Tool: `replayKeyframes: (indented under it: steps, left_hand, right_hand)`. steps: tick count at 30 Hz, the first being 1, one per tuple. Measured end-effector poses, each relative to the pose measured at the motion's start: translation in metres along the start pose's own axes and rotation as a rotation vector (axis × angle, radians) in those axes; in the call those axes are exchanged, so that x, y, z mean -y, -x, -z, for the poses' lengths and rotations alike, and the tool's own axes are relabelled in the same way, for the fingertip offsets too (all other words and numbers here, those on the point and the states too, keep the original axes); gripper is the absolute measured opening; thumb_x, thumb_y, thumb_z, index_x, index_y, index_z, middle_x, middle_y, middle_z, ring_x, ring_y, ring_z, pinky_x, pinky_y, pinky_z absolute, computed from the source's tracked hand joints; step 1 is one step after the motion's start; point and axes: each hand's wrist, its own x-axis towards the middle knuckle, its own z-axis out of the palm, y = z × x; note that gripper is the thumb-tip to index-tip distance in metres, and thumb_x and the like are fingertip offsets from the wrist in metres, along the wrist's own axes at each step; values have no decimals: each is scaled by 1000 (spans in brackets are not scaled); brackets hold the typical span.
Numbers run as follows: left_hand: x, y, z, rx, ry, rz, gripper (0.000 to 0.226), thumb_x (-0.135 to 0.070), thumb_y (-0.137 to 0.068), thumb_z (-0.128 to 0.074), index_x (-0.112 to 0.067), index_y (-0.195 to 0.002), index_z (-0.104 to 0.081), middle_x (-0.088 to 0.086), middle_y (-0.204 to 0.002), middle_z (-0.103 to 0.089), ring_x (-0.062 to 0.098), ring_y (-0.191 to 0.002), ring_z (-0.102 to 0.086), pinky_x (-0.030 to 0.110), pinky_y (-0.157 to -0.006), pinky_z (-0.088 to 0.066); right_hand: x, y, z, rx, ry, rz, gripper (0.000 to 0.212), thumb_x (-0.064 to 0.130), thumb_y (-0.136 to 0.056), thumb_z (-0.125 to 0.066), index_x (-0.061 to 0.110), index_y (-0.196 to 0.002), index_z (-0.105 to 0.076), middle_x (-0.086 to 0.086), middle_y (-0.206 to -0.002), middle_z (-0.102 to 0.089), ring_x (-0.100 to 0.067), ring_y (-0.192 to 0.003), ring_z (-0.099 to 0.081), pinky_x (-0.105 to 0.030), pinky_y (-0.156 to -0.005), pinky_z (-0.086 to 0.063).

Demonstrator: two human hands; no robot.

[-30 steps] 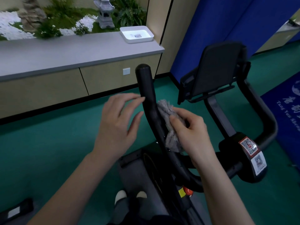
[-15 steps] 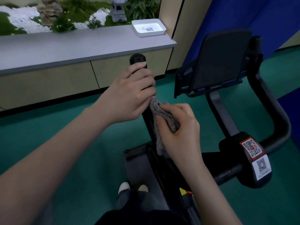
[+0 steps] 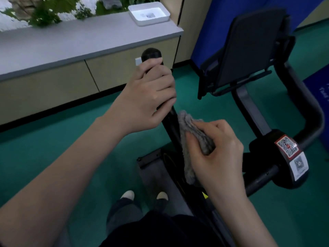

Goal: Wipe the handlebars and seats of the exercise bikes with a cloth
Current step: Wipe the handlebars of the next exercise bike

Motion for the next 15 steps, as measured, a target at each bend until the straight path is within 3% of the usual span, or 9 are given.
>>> replayKeyframes:
  steps: [5,9,13,15]
  left_hand:
    - [4,1,-7,-54,60,-37,25,-19,-96,-46,-10,-81,-65,0,-87,-61,25,-101,-56,36,-114,-19]
    - [9,1,-12,-109,102,-78,26,-19,-95,-46,-9,-79,-64,3,-85,-62,24,-100,-55,32,-115,-15]
    - [13,0,-15,-140,130,-103,26,-19,-94,-46,-10,-76,-63,2,-83,-62,23,-99,-52,31,-113,-15]
    - [14,0,-16,-160,141,-106,27,-19,-94,-46,-10,-75,-62,2,-82,-62,24,-98,-55,31,-112,-16]
  right_hand:
    - [7,19,-1,-209,178,-115,16,-2,-79,-70,4,-93,-73,-4,-81,-59,-5,-75,-52,2,-70,-35]
    - [29,17,-32,-414,186,-109,17,5,-83,-67,1,-98,-72,-7,-86,-59,-1,-78,-50,0,-75,-36]
    - [40,18,-60,-462,274,-130,18,2,-85,-66,-1,-102,-71,-14,-89,-58,-17,-79,-55,-17,-72,-44]
    - [37,27,-58,-555,323,-174,18,1,-85,-64,-2,-101,-71,-15,-89,-58,-13,-81,-52,-10,-77,-41]
